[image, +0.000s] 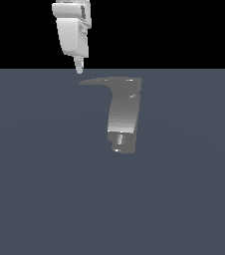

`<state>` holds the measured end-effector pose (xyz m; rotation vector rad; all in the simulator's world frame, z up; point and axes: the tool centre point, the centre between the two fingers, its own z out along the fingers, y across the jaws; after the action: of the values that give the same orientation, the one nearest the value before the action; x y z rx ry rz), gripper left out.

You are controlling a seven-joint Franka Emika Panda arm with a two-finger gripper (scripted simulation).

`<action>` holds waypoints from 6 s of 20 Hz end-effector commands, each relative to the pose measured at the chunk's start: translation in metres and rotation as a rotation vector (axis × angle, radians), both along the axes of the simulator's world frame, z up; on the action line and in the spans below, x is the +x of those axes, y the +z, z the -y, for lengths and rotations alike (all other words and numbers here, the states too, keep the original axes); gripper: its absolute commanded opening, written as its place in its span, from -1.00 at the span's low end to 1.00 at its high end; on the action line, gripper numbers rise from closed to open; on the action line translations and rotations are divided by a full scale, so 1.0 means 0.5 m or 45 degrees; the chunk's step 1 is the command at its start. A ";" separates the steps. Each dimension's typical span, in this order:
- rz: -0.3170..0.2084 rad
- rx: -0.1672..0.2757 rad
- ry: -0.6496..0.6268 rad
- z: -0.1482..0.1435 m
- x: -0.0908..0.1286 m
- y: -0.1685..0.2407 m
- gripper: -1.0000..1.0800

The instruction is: Turn on the faucet by rotating a designated handle.

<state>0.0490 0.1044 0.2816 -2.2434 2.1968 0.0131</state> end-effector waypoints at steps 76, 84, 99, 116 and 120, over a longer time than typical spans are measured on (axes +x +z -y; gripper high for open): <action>0.006 -0.010 -0.389 0.071 -0.171 -0.067 -1.00; 0.006 -0.010 -0.388 0.090 -0.216 -0.067 -1.00; 0.006 -0.009 -0.379 0.126 -0.280 -0.067 -1.00; 0.005 -0.009 -0.383 0.289 -0.339 -0.066 -1.00; 0.005 -0.010 -0.384 0.330 -0.353 -0.066 -1.00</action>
<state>-0.1226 -0.0419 0.2482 -1.9188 2.4872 -0.0013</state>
